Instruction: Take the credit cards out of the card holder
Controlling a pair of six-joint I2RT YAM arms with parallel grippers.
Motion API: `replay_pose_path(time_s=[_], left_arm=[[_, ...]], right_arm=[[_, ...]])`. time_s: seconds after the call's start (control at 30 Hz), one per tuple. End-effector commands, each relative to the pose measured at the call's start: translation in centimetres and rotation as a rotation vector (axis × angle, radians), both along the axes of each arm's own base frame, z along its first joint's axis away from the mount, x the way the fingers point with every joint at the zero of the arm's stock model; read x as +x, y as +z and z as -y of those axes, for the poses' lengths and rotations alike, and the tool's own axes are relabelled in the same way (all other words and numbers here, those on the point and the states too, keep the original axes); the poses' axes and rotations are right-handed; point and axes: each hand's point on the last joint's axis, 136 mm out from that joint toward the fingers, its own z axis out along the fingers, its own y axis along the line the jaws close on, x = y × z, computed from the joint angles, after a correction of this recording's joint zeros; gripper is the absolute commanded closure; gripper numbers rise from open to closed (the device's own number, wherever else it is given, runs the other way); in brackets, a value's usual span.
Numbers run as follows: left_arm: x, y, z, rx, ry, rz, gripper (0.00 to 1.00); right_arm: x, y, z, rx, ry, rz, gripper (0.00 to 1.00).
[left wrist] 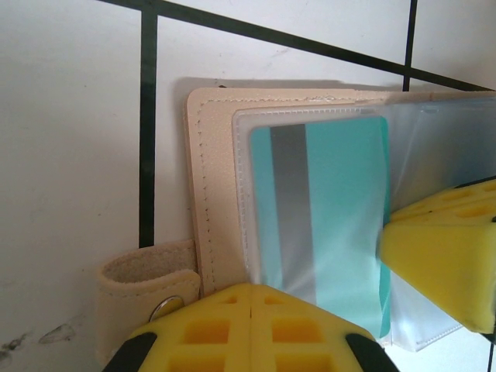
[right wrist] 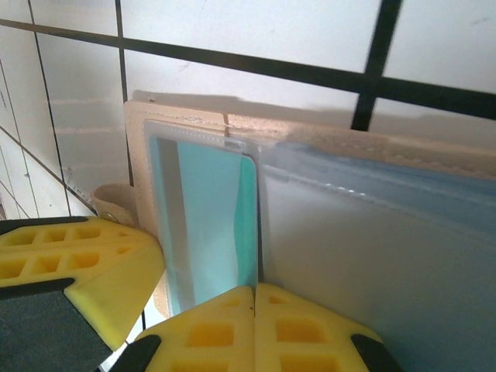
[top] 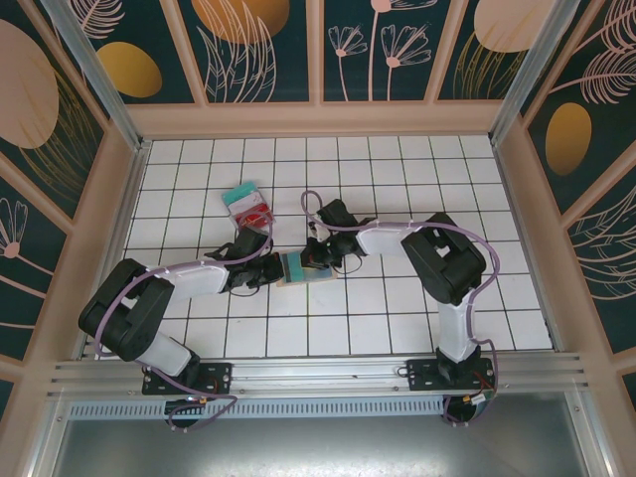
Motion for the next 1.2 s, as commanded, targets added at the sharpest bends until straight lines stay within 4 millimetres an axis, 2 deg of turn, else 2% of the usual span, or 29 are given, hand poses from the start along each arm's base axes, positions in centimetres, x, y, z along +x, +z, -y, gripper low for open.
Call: replay_pose_path(time_s=[0.0, 0.4, 0.6, 0.73, 0.87, 1.03, 1.17], left_arm=[[-2.5, -2.7, -1.8, 0.1, -0.016, -0.1, 1.0], [-2.5, -2.5, -2.0, 0.111, -0.021, -0.089, 1.0], [-2.0, -1.6, -1.7, 0.098, -0.029, -0.058, 0.98], [-1.4, -0.2, -1.2, 0.07, -0.03, -0.03, 0.94], [-0.2, 3.0, 0.2, -0.012, -0.021, 0.028, 0.79], [2.4, 9.3, 2.6, -0.19, 0.015, 0.144, 0.54], [4.1, 13.5, 3.8, -0.346, 0.044, 0.209, 0.53]], right_arm=[[0.3, 0.5, 1.6, -0.005, -0.033, 0.01, 1.0], [0.2, 1.4, 4.3, 0.007, -0.074, 0.023, 1.0], [0.7, 3.2, 6.3, 0.048, -0.094, 0.077, 1.0], [0.9, 4.4, 6.9, 0.076, -0.09, 0.102, 1.0], [1.5, 6.6, 7.0, 0.112, -0.081, 0.16, 1.0], [2.8, 10.5, 7.1, 0.205, -0.091, 0.244, 1.0], [3.1, 13.7, 6.8, 0.324, -0.082, 0.288, 1.0]])
